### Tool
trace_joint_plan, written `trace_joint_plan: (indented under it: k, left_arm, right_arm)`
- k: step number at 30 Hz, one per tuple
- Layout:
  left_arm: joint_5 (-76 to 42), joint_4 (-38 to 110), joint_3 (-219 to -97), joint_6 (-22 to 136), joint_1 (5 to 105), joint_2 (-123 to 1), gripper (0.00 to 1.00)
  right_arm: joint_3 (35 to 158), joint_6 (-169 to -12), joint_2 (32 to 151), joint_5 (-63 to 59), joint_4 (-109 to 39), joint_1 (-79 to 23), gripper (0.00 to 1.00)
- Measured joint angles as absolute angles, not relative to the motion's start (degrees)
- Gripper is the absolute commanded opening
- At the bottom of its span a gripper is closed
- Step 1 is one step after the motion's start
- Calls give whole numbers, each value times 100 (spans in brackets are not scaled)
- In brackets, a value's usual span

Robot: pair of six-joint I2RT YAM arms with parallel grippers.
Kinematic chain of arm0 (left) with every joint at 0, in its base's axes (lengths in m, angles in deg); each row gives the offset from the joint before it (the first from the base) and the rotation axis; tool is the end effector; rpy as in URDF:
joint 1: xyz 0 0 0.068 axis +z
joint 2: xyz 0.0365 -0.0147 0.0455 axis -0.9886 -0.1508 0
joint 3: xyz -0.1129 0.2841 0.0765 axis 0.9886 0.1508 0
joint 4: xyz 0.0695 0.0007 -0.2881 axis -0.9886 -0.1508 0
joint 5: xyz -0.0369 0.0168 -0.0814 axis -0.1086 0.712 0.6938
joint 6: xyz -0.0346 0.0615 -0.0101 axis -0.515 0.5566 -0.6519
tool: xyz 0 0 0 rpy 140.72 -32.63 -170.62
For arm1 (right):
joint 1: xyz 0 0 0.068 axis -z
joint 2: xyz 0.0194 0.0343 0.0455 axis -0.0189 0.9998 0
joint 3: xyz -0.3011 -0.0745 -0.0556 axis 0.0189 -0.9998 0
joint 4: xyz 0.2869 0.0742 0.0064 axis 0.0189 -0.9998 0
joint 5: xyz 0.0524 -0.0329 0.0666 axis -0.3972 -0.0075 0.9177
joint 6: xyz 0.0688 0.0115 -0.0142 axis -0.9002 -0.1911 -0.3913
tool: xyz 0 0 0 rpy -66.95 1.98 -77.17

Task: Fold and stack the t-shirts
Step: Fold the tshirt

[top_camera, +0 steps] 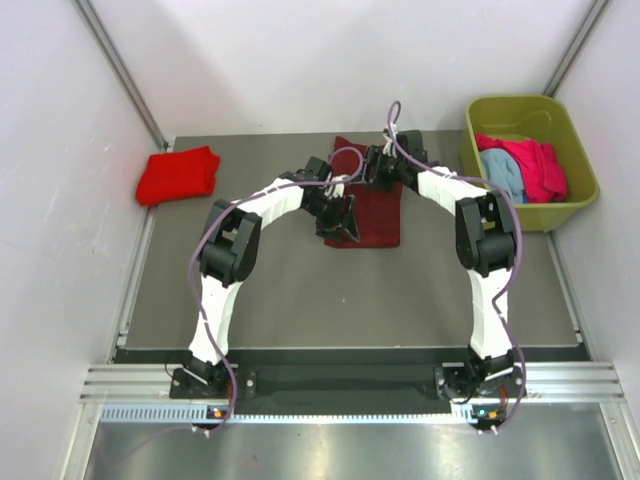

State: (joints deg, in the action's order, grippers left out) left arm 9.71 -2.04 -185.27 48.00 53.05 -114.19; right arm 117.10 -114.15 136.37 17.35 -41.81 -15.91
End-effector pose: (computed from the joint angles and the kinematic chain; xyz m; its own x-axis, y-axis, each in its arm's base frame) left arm 0.4591 -0.2851 0.1591 -0.9578 0.1891 -0.2163 0.2850 0.7193 -0.6335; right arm 0.5416 0.1937 0.1964 -0.8123 0.2247 -0.5382 -0.2253 0.7303 0.6449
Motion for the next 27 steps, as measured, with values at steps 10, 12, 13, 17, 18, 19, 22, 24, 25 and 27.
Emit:
trace_joint_plan:
  k: [10, 12, 13, 17, 18, 19, 22, 24, 25, 27]
  left_arm:
    - [919, -315, -18534, 4800, 5259, -11170, 67]
    - [510, -429, -18582, 5252, 5303, -10975, 78]
    - [191, -464, -18584, 5176, 5310, -10857, 78]
    - [-60, -516, -18582, 5145, 5622, -10484, 78]
    - [-84, -516, -18569, 5121, 5718, -10431, 78]
    - [-89, -518, -18552, 5101, 5788, -10420, 78]
    - [-124, -534, -18431, 5042, 6002, -10440, 79]
    - [-117, -593, -18396, 5014, 6057, -10514, 79]
    - [-102, -593, -18392, 4992, 6061, -10571, 79]
    - [-52, -595, -18390, 4946, 6051, -10709, 79]
  right_arm:
    - [11557, -11035, 13075, 1652, -4463, -1255, 63]
    - [11150, -11068, 12560, 1724, -4482, -1110, 63]
    - [10851, -11131, 12251, 1796, -4421, -1016, 63]
    - [9681, -11428, 11229, 2115, -4395, -614, 63]
    - [9423, -11485, 11102, 2163, -4397, -529, 63]
    - [9181, -11538, 11049, 2205, -4375, -459, 64]
    - [8446, -11675, 11065, 2292, -4379, -404, 64]
    - [8075, -11726, 11137, 2360, -4497, -404, 64]
    - [7959, -11728, 11187, 2386, -4556, -404, 64]
    - [7872, -11747, 11272, 2421, -4653, -400, 64]
